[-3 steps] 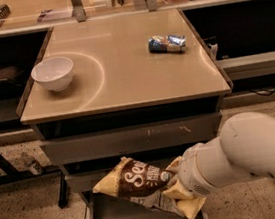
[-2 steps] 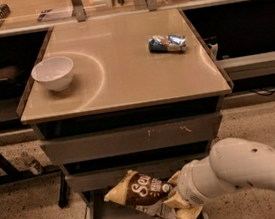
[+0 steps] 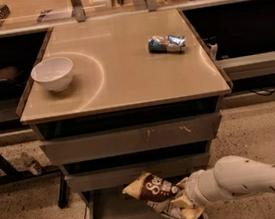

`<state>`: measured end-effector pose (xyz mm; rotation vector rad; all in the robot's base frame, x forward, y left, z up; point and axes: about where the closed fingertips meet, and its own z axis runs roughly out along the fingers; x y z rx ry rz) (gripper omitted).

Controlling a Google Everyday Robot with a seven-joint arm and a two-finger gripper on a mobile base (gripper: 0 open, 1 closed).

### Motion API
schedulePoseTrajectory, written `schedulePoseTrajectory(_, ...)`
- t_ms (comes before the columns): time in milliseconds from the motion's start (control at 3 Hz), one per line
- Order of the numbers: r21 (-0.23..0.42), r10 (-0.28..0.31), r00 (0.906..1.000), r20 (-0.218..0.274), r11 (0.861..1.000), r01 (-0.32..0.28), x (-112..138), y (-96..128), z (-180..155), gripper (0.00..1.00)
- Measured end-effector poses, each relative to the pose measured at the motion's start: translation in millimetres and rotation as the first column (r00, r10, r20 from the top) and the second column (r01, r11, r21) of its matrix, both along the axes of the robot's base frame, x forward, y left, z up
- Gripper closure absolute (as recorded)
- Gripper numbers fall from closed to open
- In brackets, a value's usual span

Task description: Place brown chip bag into bottom drawer

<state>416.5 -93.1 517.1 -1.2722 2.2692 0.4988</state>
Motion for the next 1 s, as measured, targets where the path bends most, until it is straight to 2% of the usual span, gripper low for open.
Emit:
schedulePoseTrajectory(333, 0.01, -0.026, 0.9965, 0.08, 1.0, 0.025, 33.0, -43.5, 6.4, 1.0)
schedulePoseTrajectory(1000, -0.006, -0.027, 0.9955, 0.09, 1.0, 0.028, 36.6, -40.0, -0.5, 1.0)
